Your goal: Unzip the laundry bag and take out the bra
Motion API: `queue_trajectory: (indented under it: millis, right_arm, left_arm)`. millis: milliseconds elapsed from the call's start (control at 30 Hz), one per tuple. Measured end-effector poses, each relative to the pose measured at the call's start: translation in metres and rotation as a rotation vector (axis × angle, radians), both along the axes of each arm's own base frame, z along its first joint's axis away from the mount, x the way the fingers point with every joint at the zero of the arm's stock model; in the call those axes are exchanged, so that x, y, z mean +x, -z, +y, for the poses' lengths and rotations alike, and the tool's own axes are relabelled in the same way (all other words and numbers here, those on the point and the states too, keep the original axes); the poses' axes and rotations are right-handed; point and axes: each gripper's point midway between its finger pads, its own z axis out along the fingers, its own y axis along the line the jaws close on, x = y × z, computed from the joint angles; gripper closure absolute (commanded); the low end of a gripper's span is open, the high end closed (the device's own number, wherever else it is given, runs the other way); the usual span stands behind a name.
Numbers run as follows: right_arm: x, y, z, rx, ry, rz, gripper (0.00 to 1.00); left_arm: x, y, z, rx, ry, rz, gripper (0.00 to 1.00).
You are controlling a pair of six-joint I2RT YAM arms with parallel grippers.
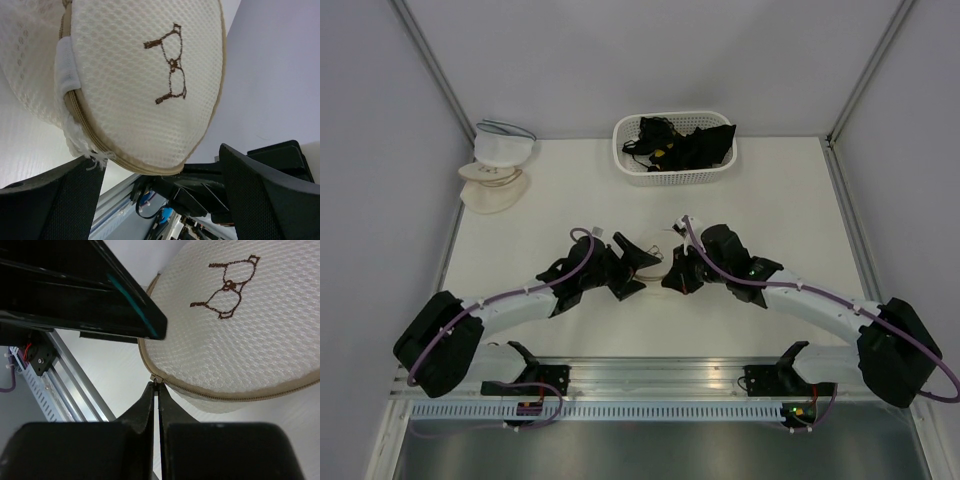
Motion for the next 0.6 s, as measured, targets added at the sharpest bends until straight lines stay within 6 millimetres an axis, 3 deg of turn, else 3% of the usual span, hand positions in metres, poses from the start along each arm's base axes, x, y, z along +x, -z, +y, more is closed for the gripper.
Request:
queue_trajectory:
  millis: [167, 267, 300, 467, 600]
  right_arm:
    - [-0.008, 0.004, -0.001, -0.003, -0.013, 0.003, 1.00]
    - [-0.010, 0.008, -0.003, -0.008, -0.014, 0.008, 1.00]
    - [-0.010, 0.008, -0.003, -0.009, -0.012, 0.008, 1.00]
    - [-0.008, 0.005, -0.005, -0.012, 0.003, -0.009, 1.00]
    - [-0.006, 0.006, -0.010, -0.032, 0.026, -0.016, 1.00]
  left_arm:
    - [-0.005, 0.010, -0.013, -0.032, 0.024, 0.052, 0.16]
    - [-0.004, 0.007, -0.014, -0.051, 0.018, 0.046, 0.35]
    - [-0.003, 0.006, -0.015, -0.057, 0.016, 0.040, 0.51]
    - [0.002, 0.007, -0.018, -0.069, 0.013, 0.030, 0.96]
    - [0.004, 0.015, -0.020, -0.063, 0.017, 0.040, 0.98]
